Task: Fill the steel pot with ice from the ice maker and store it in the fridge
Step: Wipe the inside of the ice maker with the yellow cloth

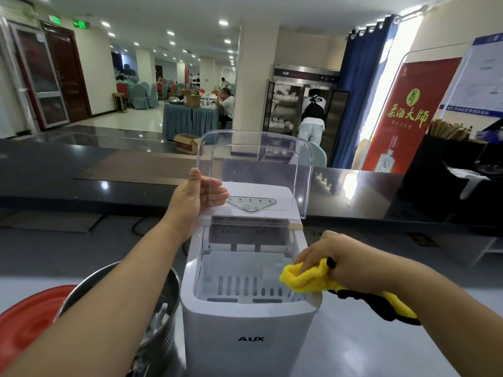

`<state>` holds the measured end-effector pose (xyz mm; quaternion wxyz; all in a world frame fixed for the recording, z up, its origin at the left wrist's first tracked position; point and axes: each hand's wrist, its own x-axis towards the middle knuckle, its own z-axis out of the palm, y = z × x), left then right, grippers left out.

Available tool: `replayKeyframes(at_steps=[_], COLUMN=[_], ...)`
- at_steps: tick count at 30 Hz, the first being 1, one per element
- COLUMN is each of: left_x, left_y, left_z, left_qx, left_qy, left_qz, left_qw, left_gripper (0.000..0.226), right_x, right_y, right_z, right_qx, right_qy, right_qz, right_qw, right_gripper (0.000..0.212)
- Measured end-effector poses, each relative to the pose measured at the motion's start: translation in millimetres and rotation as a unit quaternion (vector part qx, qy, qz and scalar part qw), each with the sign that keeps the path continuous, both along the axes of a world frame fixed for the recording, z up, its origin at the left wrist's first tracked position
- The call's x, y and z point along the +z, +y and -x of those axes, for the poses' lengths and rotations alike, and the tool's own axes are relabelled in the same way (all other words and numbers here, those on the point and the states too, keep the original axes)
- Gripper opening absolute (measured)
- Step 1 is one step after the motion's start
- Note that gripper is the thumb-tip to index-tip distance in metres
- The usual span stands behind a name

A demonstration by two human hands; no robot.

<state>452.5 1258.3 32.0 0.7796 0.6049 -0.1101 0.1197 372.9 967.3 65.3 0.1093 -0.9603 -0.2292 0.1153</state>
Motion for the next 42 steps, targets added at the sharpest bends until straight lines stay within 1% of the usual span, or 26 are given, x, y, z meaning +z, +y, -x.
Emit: replayKeyframes(at_steps=[3,5,6,8,10,11,12,13,16,18,21,23,25,27,28,31,34,35,38,42], left_x=[0,0,0,0,0,0,1,1,2,3,1,0,-3,-7,-8,-13,-23,-26,-32,-35], left_y=[0,1,1,4,5,5,6,7,9,10,10,10,10,10,11,14,17,17,18,13], left_z=[0,0,-1,-1,-1,-1,-1,-1,-4,-4,-6,-5,-3,2,5,17,27,30,32,35], left_qx=[0.007,0.01,0.007,-0.002,-0.012,-0.015,-0.017,-0.02,-0.032,-0.038,-0.04,-0.042,-0.028,-0.008,0.004,0.043,0.03,0.022,0.016,0.03], left_qy=[0.004,0.01,0.012,0.015,0.015,0.013,0.011,0.01,0.013,0.016,0.011,0.006,-0.008,-0.013,-0.011,0.007,0.044,0.057,0.075,0.073], left_qz=[0.001,0.0,-0.002,-0.002,0.0,-0.002,-0.003,-0.004,0.002,0.005,0.002,0.009,0.016,0.008,0.002,-0.048,-0.06,-0.059,-0.063,-0.055], left_qw=[1.0,1.0,1.0,1.0,1.0,1.0,1.0,1.0,0.999,0.999,0.999,0.999,0.999,1.0,1.0,0.998,0.997,0.996,0.995,0.995], left_gripper=[0.058,0.056,0.056,0.055,0.055,0.055,0.055,0.055,0.054,0.054,0.053,0.053,0.048,0.036,0.031,0.027,0.032,0.033,0.031,0.03], right_x=[14,17,17,12,3,1,1,0,1,4,12,14,12,9,6,-8,-22,-24,-27,-31], right_y=[14,31,43,69,89,96,101,104,106,104,103,106,115,129,138,158,165,164,159,156], right_z=[2,-3,-6,-11,-15,-15,-15,-15,-12,-11,-9,-7,-5,-4,-5,-14,-22,-23,-21,-11], right_qx=[-0.041,-0.063,-0.065,-0.038,0.012,0.023,0.028,0.032,0.04,0.024,-0.009,-0.015,-0.014,-0.015,-0.012,-0.02,-0.033,-0.034,-0.013,0.033], right_qy=[-0.006,-0.05,-0.077,-0.137,-0.212,-0.235,-0.248,-0.251,-0.246,-0.227,-0.192,-0.204,-0.218,-0.2,-0.19,-0.155,-0.104,-0.095,-0.074,-0.079], right_qz=[-0.011,-0.002,0.027,0.144,0.277,0.326,0.357,0.375,0.391,0.375,0.337,0.273,0.188,0.114,0.093,0.057,-0.006,-0.021,-0.028,0.002], right_qw=[0.999,0.997,0.995,0.979,0.937,0.915,0.9,0.892,0.886,0.898,0.922,0.94,0.957,0.973,0.977,0.986,0.994,0.995,0.997,0.996], right_gripper=[0.048,0.05,0.05,0.047,0.034,0.025,0.02,0.02,0.019,0.012,0.014,0.011,0.025,0.037,0.041,0.044,0.04,0.043,0.058,0.058])
